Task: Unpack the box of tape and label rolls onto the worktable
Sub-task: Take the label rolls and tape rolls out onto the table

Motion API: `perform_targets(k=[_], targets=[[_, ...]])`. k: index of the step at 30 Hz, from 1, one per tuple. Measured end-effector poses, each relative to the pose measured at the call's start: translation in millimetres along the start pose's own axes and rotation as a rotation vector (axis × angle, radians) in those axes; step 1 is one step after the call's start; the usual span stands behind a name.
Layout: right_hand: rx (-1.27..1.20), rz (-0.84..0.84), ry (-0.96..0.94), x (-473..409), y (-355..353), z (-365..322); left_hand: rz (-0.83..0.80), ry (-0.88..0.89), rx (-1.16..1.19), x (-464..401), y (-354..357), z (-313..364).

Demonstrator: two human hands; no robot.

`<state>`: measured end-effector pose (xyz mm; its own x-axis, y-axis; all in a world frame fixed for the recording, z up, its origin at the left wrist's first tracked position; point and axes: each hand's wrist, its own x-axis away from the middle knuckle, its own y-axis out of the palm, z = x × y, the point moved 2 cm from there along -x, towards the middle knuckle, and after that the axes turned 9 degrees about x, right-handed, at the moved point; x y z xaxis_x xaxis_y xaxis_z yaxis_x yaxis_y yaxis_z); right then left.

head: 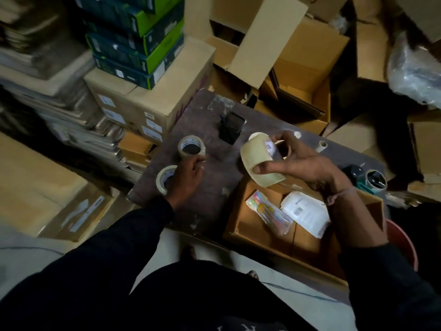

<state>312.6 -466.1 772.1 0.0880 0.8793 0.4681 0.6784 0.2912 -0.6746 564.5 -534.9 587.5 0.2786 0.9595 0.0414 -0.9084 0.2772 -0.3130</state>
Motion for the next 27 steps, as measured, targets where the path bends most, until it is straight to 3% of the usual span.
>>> perform_targets(k=[4,7,10,19,23,27], targets=[[0.067,0.044,-0.147,-45.7,27.3,-34.7,0.133,-0.152,-0.125,4.6,-42.2,-45.1],[0.304,0.077,-0.253,-94.3,67.0,-53.1,0.255,-0.357,-0.292,8.0,-66.0,-68.2],[0.519,0.075,-0.287,-139.3,114.5,-63.7,0.253,-0.594,-0.339,7.8,-80.3,-90.5],[0.582,0.128,-0.373,-195.3,186.1,-75.0,0.18,-0.56,-0.16,-11.0,-76.1,-143.0],[0.565,0.079,-0.38,-204.7,208.0,-64.5,0.118,-0.589,0.008,-4.4,-79.8,-85.7],[0.545,0.076,-0.349,-205.7,212.2,-57.9,0.087,-0.603,0.071,-3.2,-87.2,-87.3]])
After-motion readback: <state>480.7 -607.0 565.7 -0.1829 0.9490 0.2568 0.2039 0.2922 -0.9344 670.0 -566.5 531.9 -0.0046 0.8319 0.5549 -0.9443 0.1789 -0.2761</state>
